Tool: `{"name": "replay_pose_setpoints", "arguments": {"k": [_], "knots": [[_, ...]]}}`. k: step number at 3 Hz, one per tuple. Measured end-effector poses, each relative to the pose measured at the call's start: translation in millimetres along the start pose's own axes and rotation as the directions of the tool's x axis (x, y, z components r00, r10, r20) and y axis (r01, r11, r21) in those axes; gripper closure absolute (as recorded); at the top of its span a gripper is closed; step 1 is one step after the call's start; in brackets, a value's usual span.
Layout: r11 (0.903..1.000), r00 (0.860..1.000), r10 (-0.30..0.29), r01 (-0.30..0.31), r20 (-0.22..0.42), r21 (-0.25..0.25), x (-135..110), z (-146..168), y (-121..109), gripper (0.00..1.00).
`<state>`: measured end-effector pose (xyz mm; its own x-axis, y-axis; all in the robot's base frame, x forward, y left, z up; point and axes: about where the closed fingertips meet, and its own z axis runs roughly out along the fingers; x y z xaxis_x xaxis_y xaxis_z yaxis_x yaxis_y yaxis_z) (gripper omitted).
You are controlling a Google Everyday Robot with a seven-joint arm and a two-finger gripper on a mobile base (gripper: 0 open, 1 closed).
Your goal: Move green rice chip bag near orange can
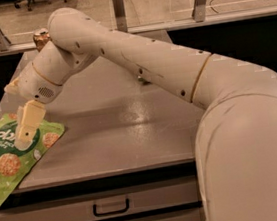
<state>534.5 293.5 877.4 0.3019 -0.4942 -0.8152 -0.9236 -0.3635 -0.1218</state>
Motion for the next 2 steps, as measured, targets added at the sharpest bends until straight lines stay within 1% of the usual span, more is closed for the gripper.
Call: {"name": "replay_pose_setpoints", "arguments": {"k": [1,2], "knots": [[0.9988,0.999,0.000,-0.002,-0.038,-0.049,8.4,15.9,13.9,0.00],[0.9970,0.997,0.005,-0.010,-0.077,-0.076,19.9,26.5,27.8,0.19]]}}
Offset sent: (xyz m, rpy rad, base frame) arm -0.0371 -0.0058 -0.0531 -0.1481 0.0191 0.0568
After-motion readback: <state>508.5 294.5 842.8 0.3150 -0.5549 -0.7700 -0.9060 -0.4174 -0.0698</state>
